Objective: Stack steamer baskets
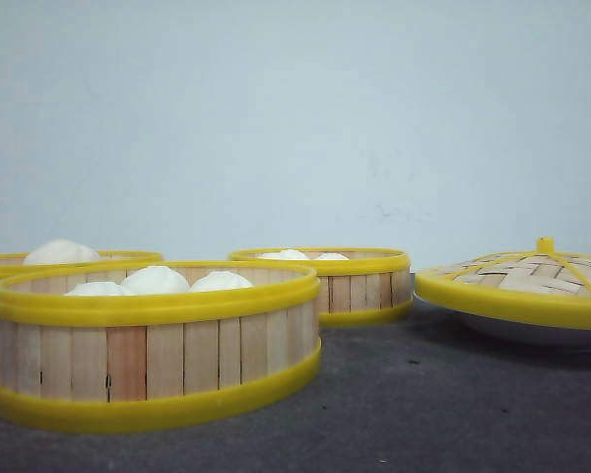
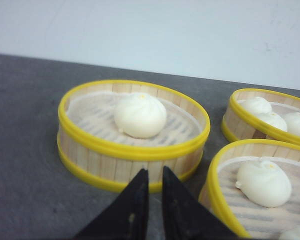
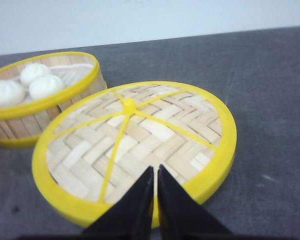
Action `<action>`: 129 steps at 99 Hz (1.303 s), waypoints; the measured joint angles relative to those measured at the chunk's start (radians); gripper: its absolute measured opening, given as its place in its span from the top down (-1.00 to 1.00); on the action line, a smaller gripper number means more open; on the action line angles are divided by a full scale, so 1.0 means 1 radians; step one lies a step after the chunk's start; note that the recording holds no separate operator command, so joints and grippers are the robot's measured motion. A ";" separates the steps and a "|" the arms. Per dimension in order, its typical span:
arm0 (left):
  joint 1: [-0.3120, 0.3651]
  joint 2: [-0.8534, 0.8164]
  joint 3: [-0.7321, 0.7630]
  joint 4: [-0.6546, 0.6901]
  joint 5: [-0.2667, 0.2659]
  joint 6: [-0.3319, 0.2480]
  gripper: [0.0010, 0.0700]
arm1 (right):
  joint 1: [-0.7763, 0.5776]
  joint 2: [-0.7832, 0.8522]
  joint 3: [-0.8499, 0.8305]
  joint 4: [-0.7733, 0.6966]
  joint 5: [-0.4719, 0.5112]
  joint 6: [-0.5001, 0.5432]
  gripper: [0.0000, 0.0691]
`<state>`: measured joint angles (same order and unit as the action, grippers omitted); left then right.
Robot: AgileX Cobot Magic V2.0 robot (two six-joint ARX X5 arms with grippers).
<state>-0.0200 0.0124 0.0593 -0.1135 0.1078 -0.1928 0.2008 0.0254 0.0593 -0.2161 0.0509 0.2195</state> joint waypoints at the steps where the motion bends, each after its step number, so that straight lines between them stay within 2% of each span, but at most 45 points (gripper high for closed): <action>1: 0.000 0.002 0.005 -0.002 0.000 -0.005 0.96 | 0.000 0.004 0.006 -0.002 0.000 0.003 0.97; 24: 0.000 0.100 0.175 -0.072 -0.001 -0.056 0.96 | 0.000 0.183 0.233 -0.022 -0.002 0.040 0.97; 42: 0.000 0.286 0.333 -0.193 0.008 -0.061 0.96 | 0.000 0.421 0.474 -0.150 -0.050 0.014 0.97; 63: 0.000 0.530 0.535 -0.262 0.033 0.015 0.96 | -0.008 0.693 0.679 -0.260 -0.125 -0.061 0.97; 77: 0.000 0.680 0.609 -0.271 0.110 0.060 0.96 | -0.024 0.832 0.698 -0.262 -0.164 -0.082 0.97; 85: 0.000 0.738 0.619 -0.273 0.125 0.074 0.96 | -0.025 0.881 0.698 -0.266 -0.164 -0.084 0.97; 98: 0.000 0.783 0.620 -0.287 0.122 0.100 0.96 | -0.026 0.915 0.698 -0.268 -0.163 -0.085 0.97; 107: 0.000 0.788 0.620 -0.315 0.082 0.122 0.96 | -0.026 0.916 0.698 -0.269 -0.163 -0.085 0.96; 112: 0.000 0.788 0.620 -0.323 0.071 0.133 0.96 | -0.026 0.916 0.698 -0.269 -0.163 -0.085 0.86; 116: 0.000 0.788 0.620 -0.325 0.069 0.142 0.96 | -0.026 0.916 0.698 -0.269 -0.162 -0.085 0.70; 124: 0.000 0.788 0.620 -0.325 0.067 0.153 0.94 | -0.026 0.916 0.698 -0.269 -0.159 -0.085 0.17; 129: 0.000 0.788 0.620 -0.324 0.067 0.156 0.86 | -0.026 0.916 0.698 -0.269 -0.157 -0.085 -0.19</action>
<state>-0.0196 0.8001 0.6792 -0.4377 0.1745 -0.0368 0.1749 0.9409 0.7570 -0.4854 -0.1062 0.1341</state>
